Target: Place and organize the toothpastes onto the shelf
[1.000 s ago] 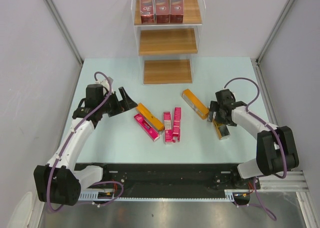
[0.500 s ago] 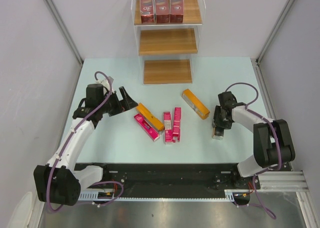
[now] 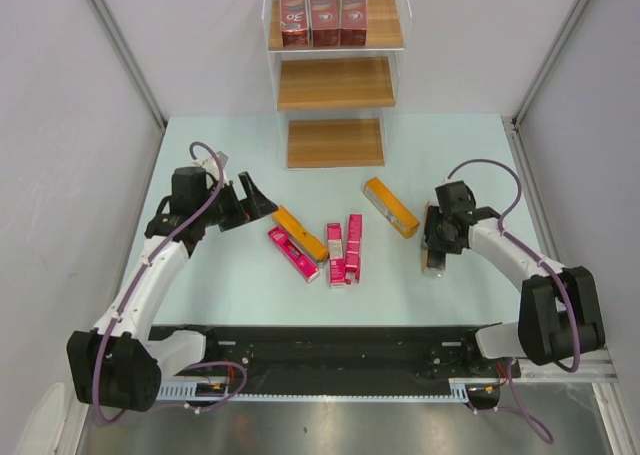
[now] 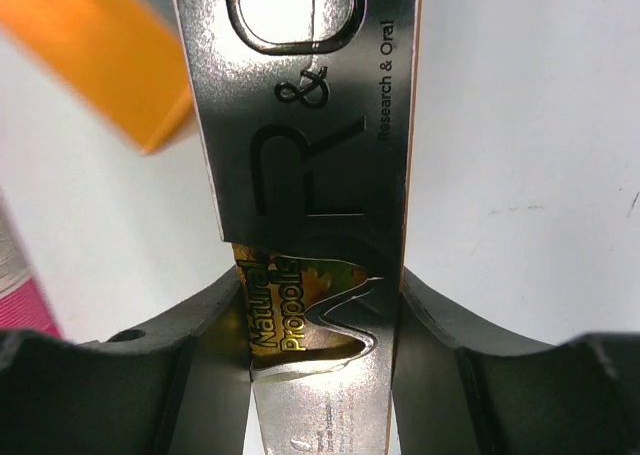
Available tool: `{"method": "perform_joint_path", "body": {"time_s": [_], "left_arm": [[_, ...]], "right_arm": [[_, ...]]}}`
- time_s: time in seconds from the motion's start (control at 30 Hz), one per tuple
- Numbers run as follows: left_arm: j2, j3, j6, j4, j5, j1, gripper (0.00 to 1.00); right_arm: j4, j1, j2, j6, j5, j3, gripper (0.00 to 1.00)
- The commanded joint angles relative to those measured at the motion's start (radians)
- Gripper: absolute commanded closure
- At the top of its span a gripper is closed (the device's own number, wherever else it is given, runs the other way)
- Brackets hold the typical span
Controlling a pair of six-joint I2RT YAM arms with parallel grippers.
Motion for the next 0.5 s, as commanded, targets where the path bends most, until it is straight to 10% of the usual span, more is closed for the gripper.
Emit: {"method": "perform_joint_path", "body": {"time_s": [0.0, 0.47], "left_arm": [[-0.032, 0.018, -0.042, 0.083, 0.08, -0.006, 0.0], [-0.023, -0.064, -0.231, 0.374, 0.244, -0.104, 0.0]], "right_arm": [[-0.029, 0.12, -0.033, -0.028, 0.071, 0.167, 0.71], [0.127, 0.622, 0.146, 0.018, -0.017, 0.425, 0.7]]}}
